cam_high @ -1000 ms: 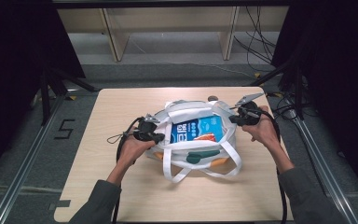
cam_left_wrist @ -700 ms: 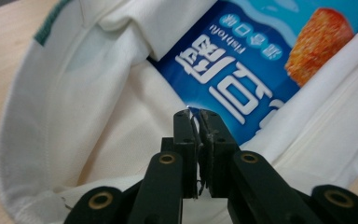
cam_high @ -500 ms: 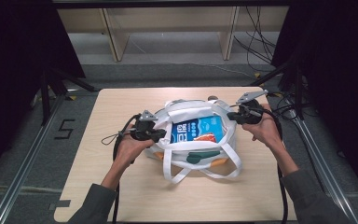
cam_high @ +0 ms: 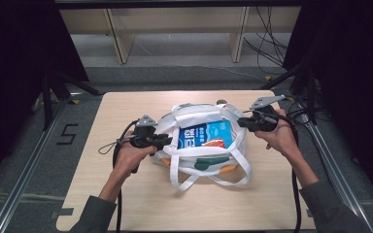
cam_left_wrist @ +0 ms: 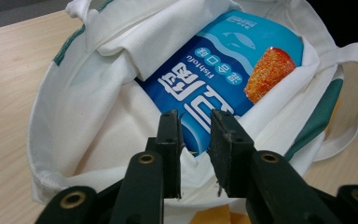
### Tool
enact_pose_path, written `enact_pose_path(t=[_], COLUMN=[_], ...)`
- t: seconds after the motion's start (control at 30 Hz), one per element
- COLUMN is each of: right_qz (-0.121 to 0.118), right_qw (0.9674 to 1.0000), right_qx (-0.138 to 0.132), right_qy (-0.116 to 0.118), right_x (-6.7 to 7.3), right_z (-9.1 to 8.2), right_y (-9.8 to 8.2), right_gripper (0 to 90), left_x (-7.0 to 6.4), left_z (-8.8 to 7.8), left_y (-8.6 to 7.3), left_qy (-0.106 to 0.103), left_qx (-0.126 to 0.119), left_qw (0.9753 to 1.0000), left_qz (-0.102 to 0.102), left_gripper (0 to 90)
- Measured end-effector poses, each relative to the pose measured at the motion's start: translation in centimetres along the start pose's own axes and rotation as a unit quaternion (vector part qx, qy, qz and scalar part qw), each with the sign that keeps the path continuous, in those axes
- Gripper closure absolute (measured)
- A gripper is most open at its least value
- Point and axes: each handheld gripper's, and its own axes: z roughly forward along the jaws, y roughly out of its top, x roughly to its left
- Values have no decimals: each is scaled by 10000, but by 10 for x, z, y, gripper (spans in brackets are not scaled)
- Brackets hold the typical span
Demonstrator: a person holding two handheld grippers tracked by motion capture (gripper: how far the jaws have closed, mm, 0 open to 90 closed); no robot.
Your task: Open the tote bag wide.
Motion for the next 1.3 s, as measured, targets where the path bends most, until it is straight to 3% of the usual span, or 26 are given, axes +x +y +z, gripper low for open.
enact_pose_path(t=[0.03, 0.13, 0.2, 0.23, 0.27, 0.33, 0.37, 0.4, 0.43, 0.47, 0.53, 0.63, 0.7, 0.77, 0.87, 0.9, 1.13, 1.23, 1.3], right_qz=[80, -19, 128, 60, 151, 109, 82, 225, 62, 55, 249, 187, 269, 150, 285, 202, 198, 314, 263], right_qw=[9996, 10000, 9997, 9998, 9998, 9997, 9998, 9997, 9999, 10000, 9996, 9998, 9995, 9999, 9996, 9998, 9997, 9994, 9995], right_qx=[247, 87, 180, 162, 91, 193, 151, 86, 96, 62, 152, 42, 116, 14, -9, -19, -158, -96, -176], right_qy=[106, 33, 89, 90, 42, 66, 63, 20, 44, 14, 63, 37, 100, 64, 81, 69, 72, 102, 71], right_x=[2, 2, 4, 3, 5, 4, 3, 5, 3, 3, 7, 7, 9, 8, 11, 11, 15, 17, 16], right_z=[-5, -5, -8, -9, -8, -11, -11, -10, -11, -10, -13, -15, -17, -18, -22, -23, -29, -32, -34], right_y=[1, -3, -4, -4, -6, -6, -6, -8, -7, -8, -9, -10, -10, -11, -13, -13, -16, -18, -19], right_gripper=[818, 797, 786, 780, 777, 766, 764, 760, 755, 749, 729, 695, 691, 677, 650, 641, 534, 512, 492], left_x=[-1, -4, -6, -7, -7, -6, -7, -7, -6, -6, -8, -10, -12, -12, -13, -14, -20, -20, -19], left_z=[-1, -3, -4, -6, -7, -8, -8, -8, -10, -10, -11, -15, -17, -19, -22, -23, -27, -30, -32], left_y=[-1, -3, -4, -4, -4, -5, -5, -5, -6, -6, -6, -7, -8, -9, -12, -13, -18, -20, -22], left_qy=[18, -28, -82, -69, -58, -103, -105, -82, -89, -86, -109, -124, -122, -157, -188, -243, -176, -169, -170], left_qx=[-34, -63, -123, -108, -124, -91, -158, -164, -103, -127, -214, -188, -229, -243, -318, -312, -311, -344, -354], left_qw=[10000, 10000, 9999, 9999, 9999, 9998, 9998, 9998, 9998, 9998, 9997, 9997, 9996, 9995, 9993, 9992, 9992, 9992, 9992], left_qz=[-11, 37, 24, 46, 75, 131, 54, 58, 129, 102, -10, 114, 78, 80, 49, 52, 149, 70, 49], left_gripper=[712, 679, 661, 649, 641, 629, 622, 615, 611, 602, 579, 564, 557, 540, 503, 497, 407, 360, 339])
